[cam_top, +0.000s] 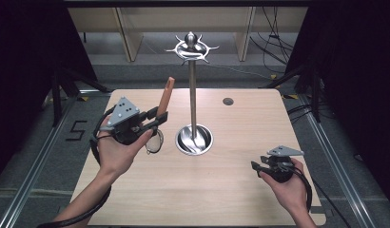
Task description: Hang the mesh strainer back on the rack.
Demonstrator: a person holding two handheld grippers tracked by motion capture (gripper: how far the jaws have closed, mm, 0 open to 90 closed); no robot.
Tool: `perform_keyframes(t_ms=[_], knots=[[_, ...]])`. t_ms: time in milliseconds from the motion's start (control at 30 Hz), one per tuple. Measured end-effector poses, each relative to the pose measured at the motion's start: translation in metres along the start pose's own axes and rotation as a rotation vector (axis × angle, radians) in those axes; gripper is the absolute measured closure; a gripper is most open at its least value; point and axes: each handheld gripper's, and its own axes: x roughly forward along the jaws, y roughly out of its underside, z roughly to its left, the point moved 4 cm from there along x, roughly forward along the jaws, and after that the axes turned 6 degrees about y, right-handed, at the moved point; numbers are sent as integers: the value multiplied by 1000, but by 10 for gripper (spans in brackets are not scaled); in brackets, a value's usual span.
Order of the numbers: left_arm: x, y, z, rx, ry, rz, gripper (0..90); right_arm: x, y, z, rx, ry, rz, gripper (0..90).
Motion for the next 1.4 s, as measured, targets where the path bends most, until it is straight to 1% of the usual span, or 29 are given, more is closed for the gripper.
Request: perform_keyframes(t_ms=[67, 133, 233, 333, 667, 700, 733, 767, 800, 833, 867, 933, 967, 1067, 1100, 1133, 1167, 1200, 1233, 1267, 1300, 1333, 1367, 1400], knots=[[1, 0, 0, -1, 1, -1, 677, -1, 0, 0, 7, 7, 7, 547], [2, -1, 0, 2, 0, -3, 677, 0, 0, 0, 7, 1, 5, 547], [3, -3, -1, 3, 1, -8, 677, -1, 0, 0, 7, 8, 7, 547], [4, -6, -2, 7, 0, -16, 677, -2, 1, 1, 24, 11, 21, 547], [9, -14, -3, 11, -4, -38, 677, -2, 1, 1, 21, 12, 19, 547], [10, -17, -4, 7, -5, -46, 677, 0, 0, 0, 3, 0, -4, 547], [11, -18, -4, 10, -5, -50, 677, 0, 0, 0, 7, 1, -3, 547], [12, -19, -4, 11, -4, -53, 677, -1, 0, 4, 45, -12, 10, 547], [12, -19, -4, 13, -7, -55, 677, -1, 0, 4, 52, -4, 16, 547], [13, -20, -4, 12, -8, -58, 677, 0, 1, 1, 23, 10, 1, 547], [14, -20, -3, 6, -9, -63, 677, -1, 1, 1, 21, 9, 10, 547], [15, -21, -3, 4, -13, -68, 677, -2, 1, 1, 35, 10, 12, 547], [16, -21, -2, 2, -14, -72, 677, -1, 1, 0, 20, 9, 9, 547], [17, -23, -3, 2, -15, -80, 677, -1, 1, 0, 22, 9, 11, 547], [17, -23, -3, 7, -17, -81, 677, -2, 1, 1, 32, 6, 17, 547], [18, -24, -3, 3, -15, -84, 677, -2, 1, 2, 47, 5, 27, 547], [18, -25, -3, 5, -15, -88, 677, -2, 1, 2, 47, 5, 26, 547], [18, -25, -5, -17, -20, -86, 677, -2, 1, 2, 47, 5, 27, 547], [19, -27, -4, 5, -18, -93, 677, -2, 1, 2, 47, 5, 26, 547], [20, -27, -4, 4, -19, -97, 677, -1, 1, 1, 27, 8, 15, 547], [19, -27, -6, -12, -26, -91, 677, -1, 1, 0, 21, 9, 13, 547], [19, -27, -6, -12, -26, -91, 677, -1, 1, 0, 21, 9, 13, 547], [22, -29, -5, 12, -24, -97, 677, -1, 1, 1, 24, 9, 15, 547], [23, -28, -6, -8, -33, -90, 677, -2, 1, 2, 47, 5, 27, 548]])
